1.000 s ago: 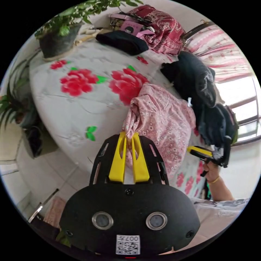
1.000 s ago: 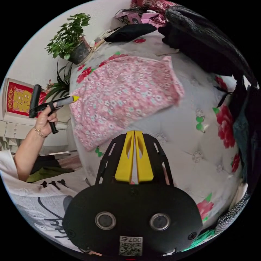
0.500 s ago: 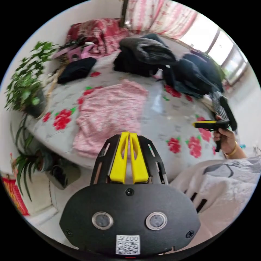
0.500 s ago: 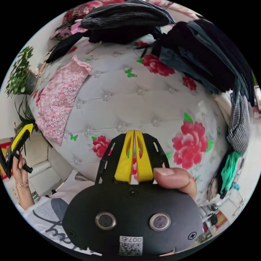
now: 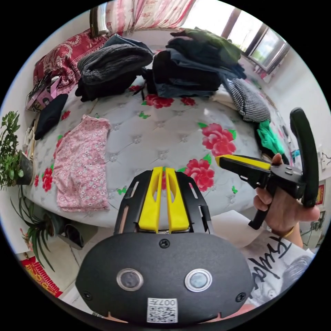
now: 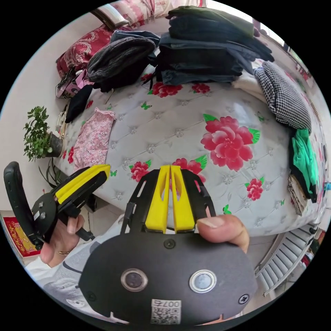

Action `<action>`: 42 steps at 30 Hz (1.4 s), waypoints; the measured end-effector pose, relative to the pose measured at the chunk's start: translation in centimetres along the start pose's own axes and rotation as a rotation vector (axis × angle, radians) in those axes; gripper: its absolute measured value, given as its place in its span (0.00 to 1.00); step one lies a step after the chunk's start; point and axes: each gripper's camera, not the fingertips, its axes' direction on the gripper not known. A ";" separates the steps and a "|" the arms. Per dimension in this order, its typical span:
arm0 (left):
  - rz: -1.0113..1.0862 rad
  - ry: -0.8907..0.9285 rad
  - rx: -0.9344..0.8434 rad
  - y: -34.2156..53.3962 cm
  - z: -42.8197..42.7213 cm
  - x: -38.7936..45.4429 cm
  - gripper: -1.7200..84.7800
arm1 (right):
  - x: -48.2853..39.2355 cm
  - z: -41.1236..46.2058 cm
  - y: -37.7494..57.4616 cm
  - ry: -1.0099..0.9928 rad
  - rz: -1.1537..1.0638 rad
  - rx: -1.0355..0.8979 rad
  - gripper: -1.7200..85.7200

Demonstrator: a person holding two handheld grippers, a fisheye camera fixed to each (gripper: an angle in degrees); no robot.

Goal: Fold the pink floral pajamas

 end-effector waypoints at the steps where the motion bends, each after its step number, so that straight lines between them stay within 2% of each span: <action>1: 0.001 0.020 0.012 0.2 -0.6 0.7 0.05 | -0.1 -0.3 0.3 0.014 0.003 0.006 0.02; 5: 0.029 0.025 0.047 0.9 -2.4 2.7 0.09 | -0.2 -2.4 2.4 -0.024 0.034 0.028 0.02; 10: 0.032 0.041 0.091 2.1 -4.7 3.6 0.09 | -1.1 -4.3 4.1 0.037 0.062 0.066 0.02; 16: 0.065 -0.042 0.059 3.5 -6.3 5.9 0.09 | -2.3 -6.1 5.7 0.054 0.073 0.078 0.02; 20: 0.134 0.080 -0.010 3.5 -6.6 7.0 0.11 | -3.3 -7.1 6.7 0.078 0.075 0.096 0.02; 26: 0.119 -0.097 0.069 3.6 -7.3 8.0 0.12 | -4.6 -8.1 7.5 0.068 0.106 0.120 0.02; 31: 0.058 -0.072 0.079 3.3 -8.3 7.5 0.12 | -5.7 -8.4 7.8 0.097 0.121 0.118 0.02; 35: 0.064 -0.101 0.086 3.1 -8.6 7.7 0.11 | -7.2 -8.4 7.7 0.207 0.117 0.107 0.02; 42: 0.111 -0.095 0.089 3.6 -8.4 8.2 0.09 | -9.4 -8.5 7.7 0.193 0.082 0.107 0.02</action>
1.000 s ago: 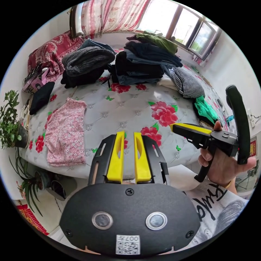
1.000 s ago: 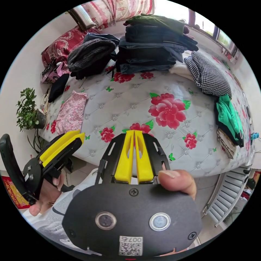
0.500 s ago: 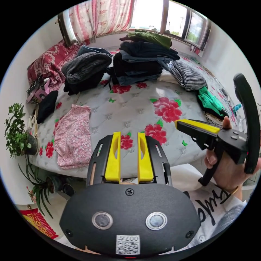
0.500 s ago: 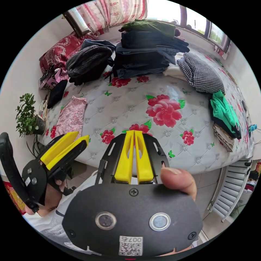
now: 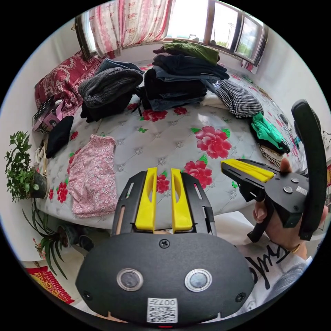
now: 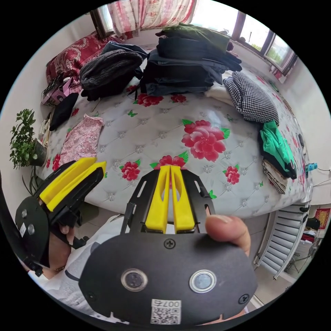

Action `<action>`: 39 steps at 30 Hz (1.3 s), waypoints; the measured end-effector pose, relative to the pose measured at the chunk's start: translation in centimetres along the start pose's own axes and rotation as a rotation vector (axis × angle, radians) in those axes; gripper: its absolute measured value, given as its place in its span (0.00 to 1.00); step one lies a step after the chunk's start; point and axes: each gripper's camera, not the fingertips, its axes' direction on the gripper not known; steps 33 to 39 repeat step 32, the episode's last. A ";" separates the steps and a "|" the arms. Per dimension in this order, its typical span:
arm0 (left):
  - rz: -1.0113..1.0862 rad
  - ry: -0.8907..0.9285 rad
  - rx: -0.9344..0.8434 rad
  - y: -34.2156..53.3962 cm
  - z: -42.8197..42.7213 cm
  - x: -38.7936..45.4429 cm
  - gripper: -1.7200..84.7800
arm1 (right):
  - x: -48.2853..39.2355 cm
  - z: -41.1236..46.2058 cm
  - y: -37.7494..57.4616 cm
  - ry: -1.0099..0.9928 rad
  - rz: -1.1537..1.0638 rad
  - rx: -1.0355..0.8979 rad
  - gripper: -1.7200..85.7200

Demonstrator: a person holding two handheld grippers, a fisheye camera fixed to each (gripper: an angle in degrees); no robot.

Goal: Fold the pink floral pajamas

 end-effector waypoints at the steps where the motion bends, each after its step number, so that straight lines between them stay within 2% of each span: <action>1: 0.010 -0.010 0.005 0.1 0.1 0.2 0.08 | -0.1 0.0 0.0 -0.007 -0.003 0.000 0.02; 11: 0.043 -0.031 0.026 0.1 0.3 1.0 0.02 | -1.3 -0.5 -0.4 -0.014 -0.009 0.016 0.02; 27: 0.076 -0.069 0.001 -1.0 1.3 0.9 0.02 | -1.9 -0.9 -2.8 -0.063 0.038 -0.016 0.02; 30: -0.010 -0.010 -0.050 -1.5 1.7 -0.4 0.01 | -2.6 -1.4 -3.4 -0.031 0.044 -0.004 0.02; 32: -0.023 -0.061 -0.032 -1.8 1.2 -0.9 0.01 | -3.3 -1.7 -3.7 -0.007 0.030 0.006 0.02; 39: -0.023 -0.061 -0.032 -1.8 1.2 -0.9 0.01 | -3.3 -1.7 -3.7 -0.007 0.030 0.006 0.02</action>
